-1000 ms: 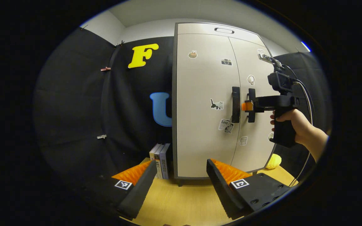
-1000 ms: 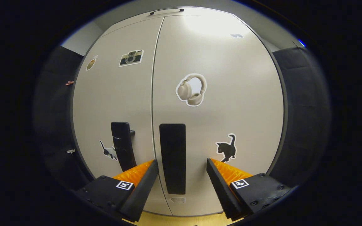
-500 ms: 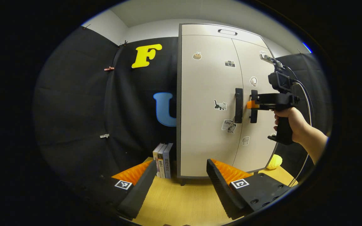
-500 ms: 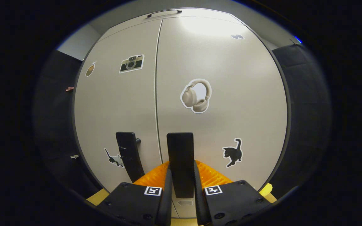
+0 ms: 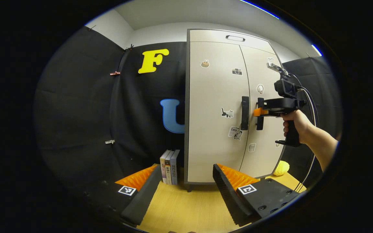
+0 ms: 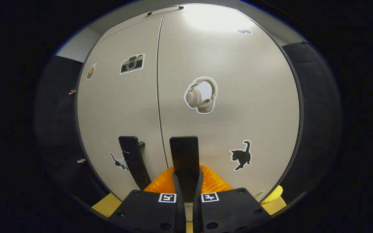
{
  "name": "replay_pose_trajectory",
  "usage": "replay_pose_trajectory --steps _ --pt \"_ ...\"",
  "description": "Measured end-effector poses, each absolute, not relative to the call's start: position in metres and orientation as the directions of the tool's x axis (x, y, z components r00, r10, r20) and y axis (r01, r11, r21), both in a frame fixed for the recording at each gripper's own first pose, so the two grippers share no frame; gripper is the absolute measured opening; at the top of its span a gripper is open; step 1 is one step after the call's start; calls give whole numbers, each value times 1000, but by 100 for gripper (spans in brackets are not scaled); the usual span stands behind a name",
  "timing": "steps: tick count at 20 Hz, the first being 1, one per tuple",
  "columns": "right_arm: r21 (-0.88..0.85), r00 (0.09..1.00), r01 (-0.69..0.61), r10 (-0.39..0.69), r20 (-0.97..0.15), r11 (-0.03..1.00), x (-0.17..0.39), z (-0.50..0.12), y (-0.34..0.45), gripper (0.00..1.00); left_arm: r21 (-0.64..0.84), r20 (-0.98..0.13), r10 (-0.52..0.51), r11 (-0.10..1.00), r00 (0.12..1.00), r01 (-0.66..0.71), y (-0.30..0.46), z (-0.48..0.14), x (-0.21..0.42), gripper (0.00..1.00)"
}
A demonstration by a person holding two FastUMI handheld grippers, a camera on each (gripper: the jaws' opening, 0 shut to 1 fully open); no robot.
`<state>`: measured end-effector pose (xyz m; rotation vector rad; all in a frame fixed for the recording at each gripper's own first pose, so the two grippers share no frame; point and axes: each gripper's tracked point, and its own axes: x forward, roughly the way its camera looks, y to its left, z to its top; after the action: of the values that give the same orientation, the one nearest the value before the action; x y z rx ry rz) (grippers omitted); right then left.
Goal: Open the right door of the double-door shoe cabinet with the right hand, and open the left door with the left hand.
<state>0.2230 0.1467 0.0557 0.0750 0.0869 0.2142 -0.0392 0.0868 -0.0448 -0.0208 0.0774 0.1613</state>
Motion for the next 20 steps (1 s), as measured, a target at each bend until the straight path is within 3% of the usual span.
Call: replay_pose_trajectory --steps 6,13,20 --pt "91 977 -189 196 -78 978 200 55 139 13 15 -56 156 988 986 -155 98 -39 -54 98" --pt "61 980 -177 181 -85 982 176 60 122 13 -8 -84 79 997 993 -80 85 -38 -55 98" --pt "80 969 -221 228 -94 972 149 59 100 13 1 -114 127 992 985 -127 38 -39 -76 99"
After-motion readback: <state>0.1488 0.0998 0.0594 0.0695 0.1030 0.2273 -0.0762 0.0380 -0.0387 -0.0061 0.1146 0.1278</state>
